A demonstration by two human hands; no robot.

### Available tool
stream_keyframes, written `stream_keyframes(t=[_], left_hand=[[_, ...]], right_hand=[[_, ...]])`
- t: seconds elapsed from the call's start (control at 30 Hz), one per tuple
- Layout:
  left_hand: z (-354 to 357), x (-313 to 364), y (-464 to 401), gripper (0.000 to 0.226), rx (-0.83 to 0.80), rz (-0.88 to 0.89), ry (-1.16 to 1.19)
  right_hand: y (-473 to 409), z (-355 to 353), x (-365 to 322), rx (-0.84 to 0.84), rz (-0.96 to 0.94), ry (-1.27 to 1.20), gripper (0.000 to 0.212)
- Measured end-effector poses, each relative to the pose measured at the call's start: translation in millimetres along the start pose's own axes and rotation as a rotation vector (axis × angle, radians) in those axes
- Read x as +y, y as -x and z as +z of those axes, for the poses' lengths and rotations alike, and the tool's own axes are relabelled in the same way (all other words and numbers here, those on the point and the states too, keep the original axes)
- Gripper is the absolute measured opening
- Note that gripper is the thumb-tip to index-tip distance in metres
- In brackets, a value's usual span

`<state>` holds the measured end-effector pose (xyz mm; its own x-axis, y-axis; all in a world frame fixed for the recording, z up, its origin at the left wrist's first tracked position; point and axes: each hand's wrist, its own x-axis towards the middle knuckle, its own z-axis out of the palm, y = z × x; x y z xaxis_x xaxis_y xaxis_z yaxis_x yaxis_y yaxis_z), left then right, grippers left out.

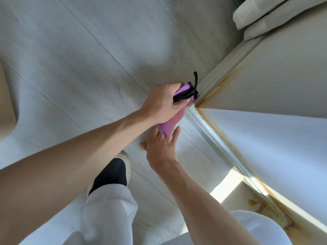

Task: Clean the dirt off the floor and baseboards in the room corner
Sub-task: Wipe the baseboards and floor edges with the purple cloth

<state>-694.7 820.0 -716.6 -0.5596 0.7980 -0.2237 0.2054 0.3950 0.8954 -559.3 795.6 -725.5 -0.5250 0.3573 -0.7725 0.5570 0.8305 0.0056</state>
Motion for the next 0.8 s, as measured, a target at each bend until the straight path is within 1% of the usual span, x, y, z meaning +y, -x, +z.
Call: stream_keyframes(t=[0.07,0.17,0.23,0.3,0.37,0.47,0.57,0.67,0.73,0.8], left_hand=[[5.3,10.4,-23.9,0.027,0.025,0.007,-0.018],[13.5,24.4,-57.4,0.026,0.041,-0.013,0.002],[11.1,20.1,-49.0,0.027,0.038,-0.011,0.013],[4.3,9.4,-20.7,0.027,0.016,-0.006,0.012],[-1.0,1.2,-2.4,0.026,-0.012,-0.005,0.037],[6.6,13.1,-32.0,0.022,0.034,0.024,-0.002],[14.7,30.5,-59.1,0.017,0.031,0.008,-0.005],[8.6,21.1,-33.7,0.021,0.011,0.008,0.062],[3.1,17.2,-9.2,0.019,0.009,0.012,0.103],[6.0,19.3,5.3,0.018,0.013,0.028,0.104]], right_hand=[[2.3,-4.5,-0.5,0.018,0.017,0.014,0.101],[6.5,-7.9,-1.6,0.064,0.041,0.028,0.111],[6.0,-7.9,-2.1,0.05,0.034,0.023,0.109],[3.4,-6.9,-1.5,-0.001,0.004,0.023,0.102],[1.7,-5.1,-0.8,-0.01,-0.018,0.025,0.095],[4.6,-7.8,-1.4,0.031,0.02,0.02,0.104],[9.2,-12.8,-3.2,0.047,0.032,0.022,0.107],[5.9,-10.9,-2.7,0.019,0.032,0.005,0.107],[3.5,-7.8,-2.0,-0.027,0.027,-0.003,0.1],[7.3,-12.4,-0.5,-0.064,0.011,-0.016,0.085]])
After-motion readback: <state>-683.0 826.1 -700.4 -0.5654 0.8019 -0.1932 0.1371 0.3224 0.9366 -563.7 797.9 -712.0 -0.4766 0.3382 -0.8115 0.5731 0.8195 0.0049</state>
